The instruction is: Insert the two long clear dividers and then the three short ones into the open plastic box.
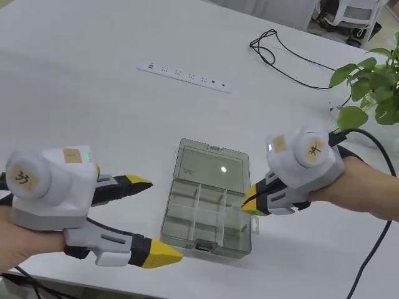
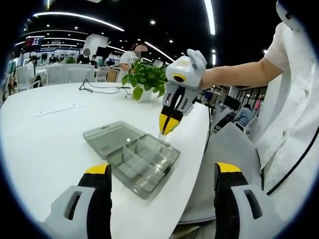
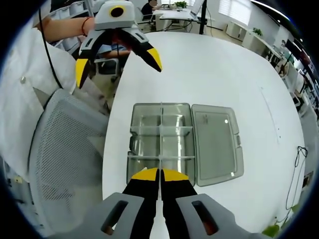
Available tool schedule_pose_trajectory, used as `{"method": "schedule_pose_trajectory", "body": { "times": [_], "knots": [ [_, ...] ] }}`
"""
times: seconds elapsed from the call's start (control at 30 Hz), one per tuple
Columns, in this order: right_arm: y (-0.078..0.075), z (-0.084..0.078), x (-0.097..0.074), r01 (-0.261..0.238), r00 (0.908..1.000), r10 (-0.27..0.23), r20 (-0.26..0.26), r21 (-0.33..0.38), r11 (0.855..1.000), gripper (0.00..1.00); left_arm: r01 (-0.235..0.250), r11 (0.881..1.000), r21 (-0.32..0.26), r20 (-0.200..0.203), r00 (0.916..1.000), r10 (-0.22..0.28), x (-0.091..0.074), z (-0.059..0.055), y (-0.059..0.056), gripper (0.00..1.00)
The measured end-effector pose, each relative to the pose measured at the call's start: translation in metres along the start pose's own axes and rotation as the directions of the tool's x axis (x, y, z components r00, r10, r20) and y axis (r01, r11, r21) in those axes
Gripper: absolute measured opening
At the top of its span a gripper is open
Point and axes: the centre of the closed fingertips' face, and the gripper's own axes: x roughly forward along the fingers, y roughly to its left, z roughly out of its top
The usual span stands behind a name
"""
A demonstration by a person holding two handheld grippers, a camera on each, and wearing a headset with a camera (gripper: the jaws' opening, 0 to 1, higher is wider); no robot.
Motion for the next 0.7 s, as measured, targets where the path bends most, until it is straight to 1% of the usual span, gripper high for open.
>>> {"method": "schedule_pose_trajectory", "body": {
  "times": [0.27,0.4,0.7],
  "knots": [
    [0.0,-0.004,0.006,-0.018,0.9998,0.018,-0.004,0.022,1.0,0.02,0.0,1.0,0.001,0.007,1.0,0.0,0.0,0.002,0.0,0.86],
    [0.0,-0.006,0.009,-0.022,0.9998,0.022,-0.003,0.02,1.0,0.02,-0.001,1.0,0.002,0.01,1.0,0.001,0.0,0.002,0.0,0.86],
    [0.0,-0.009,0.014,-0.025,0.9996,0.025,0.014,0.029,0.999,0.02,0.0,1.0,-0.001,0.006,1.0,0.0,0.001,0.001,-0.001,0.86]
  ]
}}
